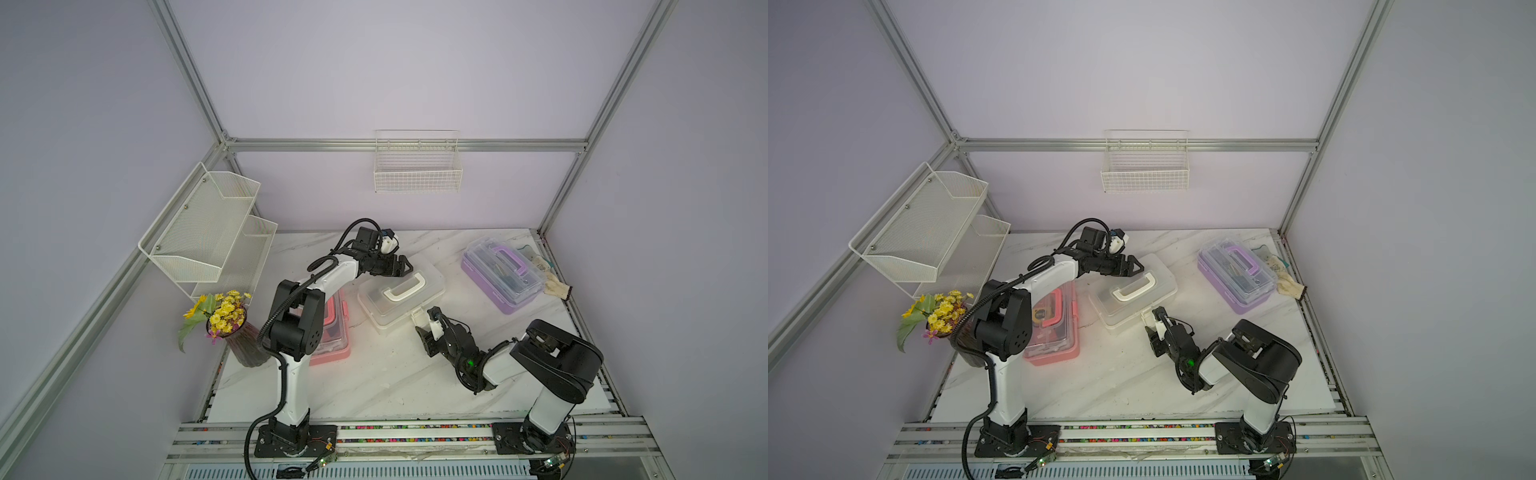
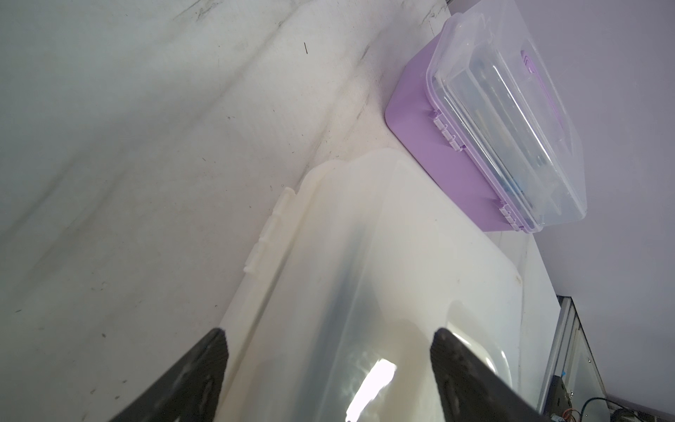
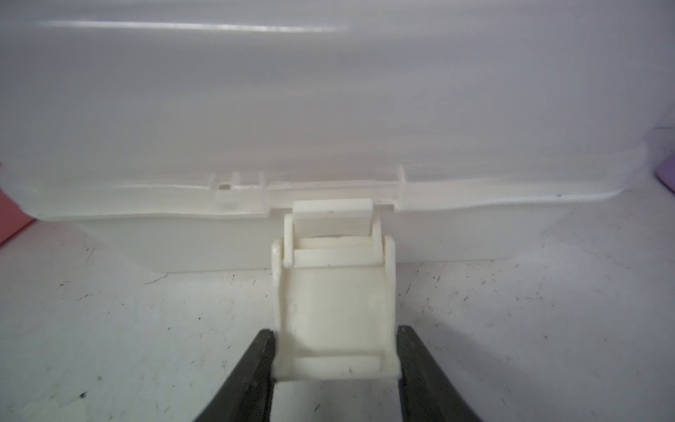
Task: Close toolboxes
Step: Fasten the toolbox latch on the toolbox.
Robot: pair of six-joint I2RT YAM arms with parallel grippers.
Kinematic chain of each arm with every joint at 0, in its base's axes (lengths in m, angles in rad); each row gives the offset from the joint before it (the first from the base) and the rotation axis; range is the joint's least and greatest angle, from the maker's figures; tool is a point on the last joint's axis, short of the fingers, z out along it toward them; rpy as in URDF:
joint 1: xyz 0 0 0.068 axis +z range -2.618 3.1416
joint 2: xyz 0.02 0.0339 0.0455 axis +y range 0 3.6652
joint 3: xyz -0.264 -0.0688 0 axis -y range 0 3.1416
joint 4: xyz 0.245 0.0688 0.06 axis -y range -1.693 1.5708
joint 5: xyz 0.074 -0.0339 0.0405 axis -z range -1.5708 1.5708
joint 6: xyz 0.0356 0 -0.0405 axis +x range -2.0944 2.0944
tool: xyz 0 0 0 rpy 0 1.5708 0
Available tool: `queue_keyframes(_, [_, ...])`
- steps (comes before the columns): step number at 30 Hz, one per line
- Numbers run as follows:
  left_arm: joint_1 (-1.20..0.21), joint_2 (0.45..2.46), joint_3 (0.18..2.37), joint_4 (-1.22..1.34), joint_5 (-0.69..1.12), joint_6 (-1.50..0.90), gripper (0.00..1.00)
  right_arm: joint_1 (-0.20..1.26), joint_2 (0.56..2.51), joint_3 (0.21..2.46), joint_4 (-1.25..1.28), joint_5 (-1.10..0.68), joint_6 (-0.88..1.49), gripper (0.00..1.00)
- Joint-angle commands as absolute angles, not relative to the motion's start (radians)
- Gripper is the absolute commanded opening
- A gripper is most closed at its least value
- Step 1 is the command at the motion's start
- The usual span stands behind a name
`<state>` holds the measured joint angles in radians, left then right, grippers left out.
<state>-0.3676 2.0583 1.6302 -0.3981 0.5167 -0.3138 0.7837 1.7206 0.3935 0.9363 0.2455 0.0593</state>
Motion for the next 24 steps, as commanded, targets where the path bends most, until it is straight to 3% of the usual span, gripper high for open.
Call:
queue_keyframes(1, [-0.373,2.001,1.593,-0.46,0.498,-0.313,0.86,0.785,1.652,0.413,0.949,0.281,0.075,0.43])
queue_keyframes(24, [-0.377,1.989,1.542,-0.46,0.494,-0.321,0.86,0.792,1.517,0.493,0.781,0.296,0.099,0.45])
